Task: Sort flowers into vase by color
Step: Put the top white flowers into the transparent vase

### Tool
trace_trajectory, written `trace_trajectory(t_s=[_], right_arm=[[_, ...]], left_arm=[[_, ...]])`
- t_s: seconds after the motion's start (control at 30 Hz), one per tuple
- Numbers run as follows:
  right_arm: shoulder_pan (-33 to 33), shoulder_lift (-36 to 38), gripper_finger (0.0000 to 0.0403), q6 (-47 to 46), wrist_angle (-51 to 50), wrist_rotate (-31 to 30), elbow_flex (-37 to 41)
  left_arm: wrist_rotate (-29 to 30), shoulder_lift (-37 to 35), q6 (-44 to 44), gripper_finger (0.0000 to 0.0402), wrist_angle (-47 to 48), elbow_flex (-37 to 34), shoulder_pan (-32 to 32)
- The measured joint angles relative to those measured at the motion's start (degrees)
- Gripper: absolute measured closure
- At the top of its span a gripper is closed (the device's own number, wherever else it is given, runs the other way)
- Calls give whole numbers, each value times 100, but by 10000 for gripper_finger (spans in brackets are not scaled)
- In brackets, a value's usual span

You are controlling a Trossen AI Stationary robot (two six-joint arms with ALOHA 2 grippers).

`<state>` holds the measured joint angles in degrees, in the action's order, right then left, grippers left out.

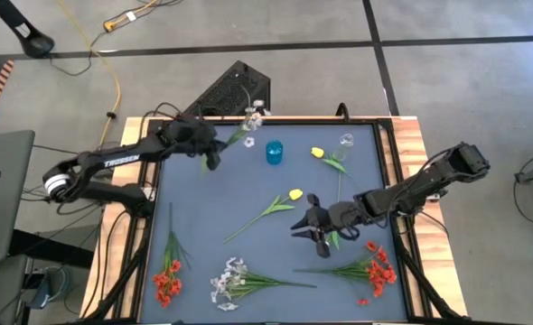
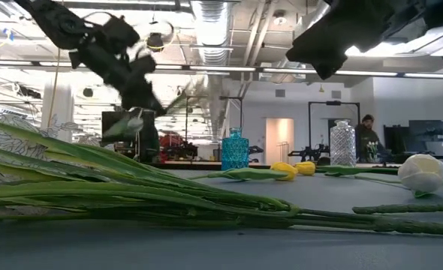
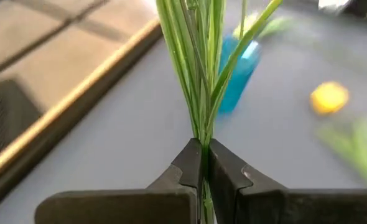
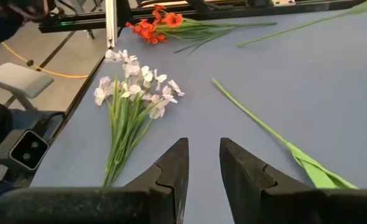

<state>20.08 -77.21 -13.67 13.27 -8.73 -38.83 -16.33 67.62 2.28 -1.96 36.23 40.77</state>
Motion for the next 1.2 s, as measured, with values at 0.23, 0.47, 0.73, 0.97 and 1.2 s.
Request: trace_trajectory(t_s=[0.23,0.47,0.73,0.97,1.2], right_arm=[[13,0,284,0,-3,-11,0],[15,0,284,2,-77,-13,0],[-254,0,284,271,218,-222,2],[-947,0,284,1036,1921,-613,2],[-1253,-124,250,1294,2865,-440,0]], left_arm=[[-442,-596,-404,401,-789,-85,-2],[-498,-968,-1203,401,-3123,-987,-42],[-767,-224,-2745,401,-7332,-2235,-822],[-459,580,-2508,401,-8325,-1990,-1999],[-401,1263,-1910,401,-8301,-1288,-2728]])
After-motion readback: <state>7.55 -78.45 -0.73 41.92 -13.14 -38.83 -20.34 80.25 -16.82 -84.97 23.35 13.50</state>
